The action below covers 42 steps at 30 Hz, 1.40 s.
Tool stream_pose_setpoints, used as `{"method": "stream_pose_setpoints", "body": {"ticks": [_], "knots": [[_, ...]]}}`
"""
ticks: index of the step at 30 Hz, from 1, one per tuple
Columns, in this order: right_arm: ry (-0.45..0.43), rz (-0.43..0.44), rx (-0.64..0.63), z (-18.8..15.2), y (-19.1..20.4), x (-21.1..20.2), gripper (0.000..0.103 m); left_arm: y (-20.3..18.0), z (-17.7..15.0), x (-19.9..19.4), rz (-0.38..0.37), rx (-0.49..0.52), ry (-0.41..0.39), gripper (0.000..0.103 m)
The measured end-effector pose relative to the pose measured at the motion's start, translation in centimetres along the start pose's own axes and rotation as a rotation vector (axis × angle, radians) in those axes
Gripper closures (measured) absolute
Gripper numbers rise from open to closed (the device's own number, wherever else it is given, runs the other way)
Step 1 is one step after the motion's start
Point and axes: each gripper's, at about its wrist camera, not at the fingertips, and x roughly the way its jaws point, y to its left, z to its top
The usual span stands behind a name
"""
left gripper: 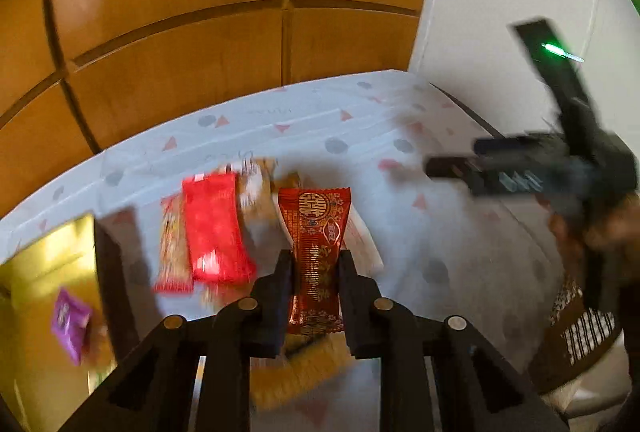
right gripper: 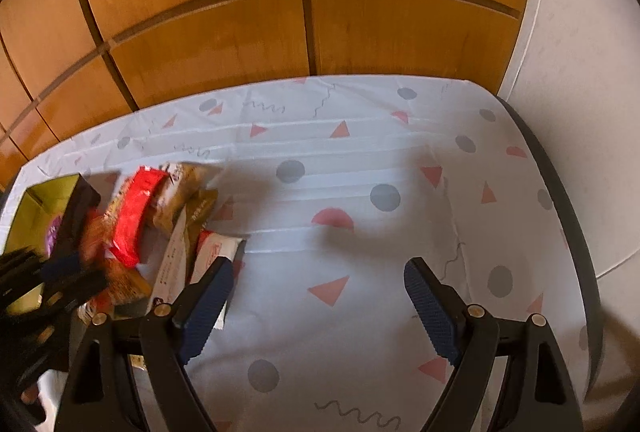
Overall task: Organize snacks
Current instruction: 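Lift the red packet with the left tool while the right tool grasps the long white pack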
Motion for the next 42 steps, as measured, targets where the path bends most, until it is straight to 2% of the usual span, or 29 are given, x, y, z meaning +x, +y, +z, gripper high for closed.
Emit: {"method": "stream_pose_setpoints", "body": {"ticks": [3,5,7,10,14,20,25,26,27,28,29,32,34,36,37,40,42], "knots": [[0.022,-0.013,-0.013,-0.2,0.3,0.5,0.016,-0.2,-2.7,-1.8,-0.001,-0.019,0.006,0.081],[0.036,-0.018,-0.021,-0.4,0.3,0.8,0.023,0.2,-4.6,-2.8,0.006,-0.040,0.004,0.081],[0.053,-0.020,-0.030,-0.5,0.5,1.2,0.037,0.6,-6.4,-3.6,0.000,-0.072,0.018,0.081],[0.080,0.029,-0.037,-0.7,1.1,1.5,0.051,0.8,-8.5,-4.4,0.019,-0.076,0.028,0.081],[0.106,0.147,-0.028,-0.7,3.1,1.9,0.054,1.1,-10.0,-4.9,0.016,-0.097,0.034,0.081],[0.130,0.186,-0.081,-0.1,8.8,4.0,0.054,1.7,-10.8,-6.0,-0.001,-0.128,0.009,0.081],[0.165,0.158,-0.090,0.4,11.8,7.6,0.054,2.2,-11.5,-6.7,-0.006,-0.156,-0.002,0.081],[0.145,0.133,-0.112,0.5,12.3,7.8,0.054,2.3,-11.6,-6.8,-0.009,-0.162,-0.003,0.081],[0.140,0.104,-0.142,0.6,13.0,8.1,0.056,2.3,-11.6,-6.8,-0.012,-0.165,-0.004,0.081],[0.147,0.095,-0.157,0.7,13.3,8.3,0.069,2.4,-11.7,-6.9,-0.014,-0.169,-0.005,0.081],[0.166,0.099,-0.183,0.6,13.9,8.6,0.075,2.4,-11.7,-6.9,-0.017,-0.171,-0.005,0.081],[0.176,0.061,-0.257,0.3,14.6,8.6,0.079,2.2,-11.7,-7.0,-0.023,-0.168,-0.015,0.081],[0.174,0.056,-0.241,0.2,14.2,7.9,0.088,2.3,-11.7,-7.1,-0.026,-0.169,-0.021,0.081],[0.149,0.067,-0.212,0.1,13.2,6.5,0.091,2.4,-11.8,-7.3,-0.030,-0.175,-0.029,0.081],[0.135,0.073,-0.198,0.0,12.6,5.7,0.099,2.4,-11.8,-7.3,-0.031,-0.177,-0.032,0.081],[0.112,0.107,-0.164,-1.2,11.1,3.1,0.099,2.6,-11.8,-7.5,-0.042,-0.190,-0.038,0.081],[0.128,0.113,-0.161,-2.5,10.6,2.3,0.099,2.6,-11.9,-7.8,-0.043,-0.191,-0.043,0.081]]}}
